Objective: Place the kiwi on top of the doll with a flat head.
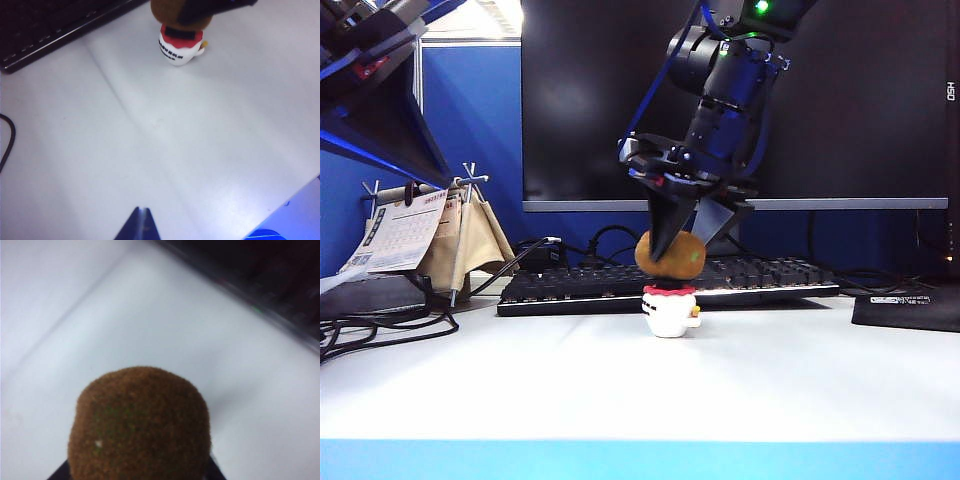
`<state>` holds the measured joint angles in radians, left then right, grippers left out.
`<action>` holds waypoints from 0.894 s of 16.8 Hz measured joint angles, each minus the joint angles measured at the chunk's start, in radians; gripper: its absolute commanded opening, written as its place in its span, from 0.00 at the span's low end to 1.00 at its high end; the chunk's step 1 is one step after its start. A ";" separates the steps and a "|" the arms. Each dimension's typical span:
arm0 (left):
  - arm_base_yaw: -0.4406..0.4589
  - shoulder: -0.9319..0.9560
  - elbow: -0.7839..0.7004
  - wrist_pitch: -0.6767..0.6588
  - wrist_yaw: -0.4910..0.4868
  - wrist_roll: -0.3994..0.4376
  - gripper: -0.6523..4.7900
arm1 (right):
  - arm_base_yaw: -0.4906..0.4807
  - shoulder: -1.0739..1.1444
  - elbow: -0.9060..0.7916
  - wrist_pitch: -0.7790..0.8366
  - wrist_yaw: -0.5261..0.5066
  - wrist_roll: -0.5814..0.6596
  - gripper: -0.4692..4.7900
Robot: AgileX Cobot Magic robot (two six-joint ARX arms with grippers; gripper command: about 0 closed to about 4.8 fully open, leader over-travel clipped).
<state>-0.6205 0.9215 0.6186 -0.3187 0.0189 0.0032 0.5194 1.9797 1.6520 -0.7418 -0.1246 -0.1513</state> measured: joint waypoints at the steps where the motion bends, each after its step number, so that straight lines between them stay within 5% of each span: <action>1: 0.000 0.000 0.000 0.000 0.000 0.000 0.11 | -0.001 0.000 0.005 0.003 0.000 0.000 0.47; 15: 0.000 0.000 0.000 0.015 0.000 0.000 0.11 | 0.000 0.000 0.007 -0.046 -0.024 0.000 0.48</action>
<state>-0.6205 0.9215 0.6186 -0.3035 0.0189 0.0032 0.5198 1.9793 1.6588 -0.7876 -0.1482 -0.1513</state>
